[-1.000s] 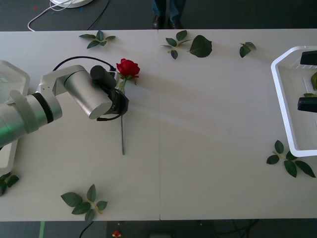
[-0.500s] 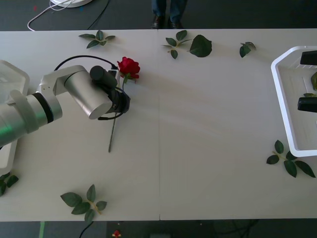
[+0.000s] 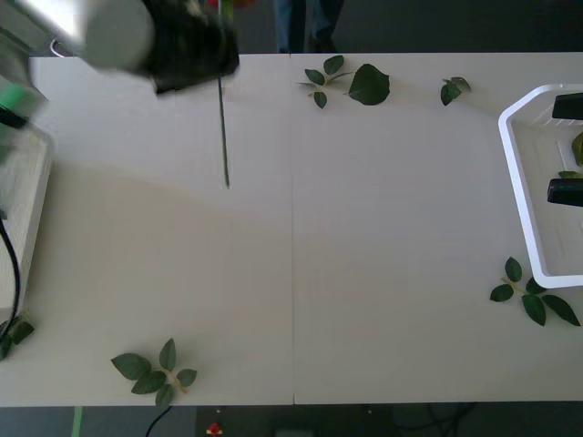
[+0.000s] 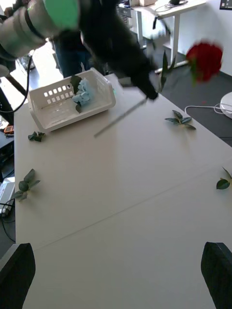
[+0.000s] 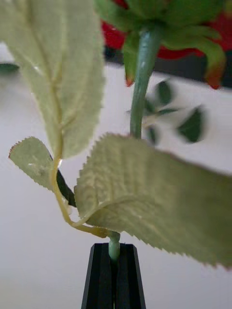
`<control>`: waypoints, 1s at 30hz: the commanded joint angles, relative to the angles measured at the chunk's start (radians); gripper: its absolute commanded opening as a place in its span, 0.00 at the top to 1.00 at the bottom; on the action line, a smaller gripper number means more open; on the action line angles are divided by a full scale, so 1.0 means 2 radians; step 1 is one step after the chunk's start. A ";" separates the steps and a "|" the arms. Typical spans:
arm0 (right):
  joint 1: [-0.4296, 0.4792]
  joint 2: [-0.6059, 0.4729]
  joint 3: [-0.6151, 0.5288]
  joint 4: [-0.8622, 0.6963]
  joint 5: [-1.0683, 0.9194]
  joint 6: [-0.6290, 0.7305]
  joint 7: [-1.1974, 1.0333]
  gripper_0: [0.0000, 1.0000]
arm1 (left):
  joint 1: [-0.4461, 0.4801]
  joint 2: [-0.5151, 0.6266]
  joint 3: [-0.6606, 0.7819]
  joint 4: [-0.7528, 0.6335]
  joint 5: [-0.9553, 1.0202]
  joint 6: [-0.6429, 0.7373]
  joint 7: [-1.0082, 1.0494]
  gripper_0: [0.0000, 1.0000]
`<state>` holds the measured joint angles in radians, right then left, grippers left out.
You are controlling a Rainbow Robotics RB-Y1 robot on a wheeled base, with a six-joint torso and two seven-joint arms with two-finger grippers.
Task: Place the red flowers into the right box and the blue flowers into the left box. If a person shows an open palm, hand one flower to the person first, then continue sorting.
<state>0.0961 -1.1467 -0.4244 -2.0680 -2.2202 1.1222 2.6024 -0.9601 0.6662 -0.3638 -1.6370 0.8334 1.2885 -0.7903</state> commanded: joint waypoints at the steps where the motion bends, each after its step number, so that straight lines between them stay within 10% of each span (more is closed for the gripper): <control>1: 0.003 -0.023 -0.009 -0.009 -0.007 0.002 0.013 0.00 | 0.007 0.018 0.044 -0.054 0.047 -0.015 -0.064 1.00; 13: 0.025 -0.025 0.002 -0.005 -0.010 0.002 0.013 0.00 | 0.010 -0.152 0.098 -0.070 0.064 -0.186 -0.174 1.00; 30: 0.026 -0.012 0.030 0.020 -0.103 -0.066 0.002 0.00 | 0.052 -0.184 0.098 -0.180 0.072 -0.203 -0.176 1.00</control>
<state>0.1375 -1.1654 -0.3790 -2.0404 -2.3774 1.0272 2.6028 -0.8817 0.2961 -0.1884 -1.9367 0.9654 0.8994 -1.1063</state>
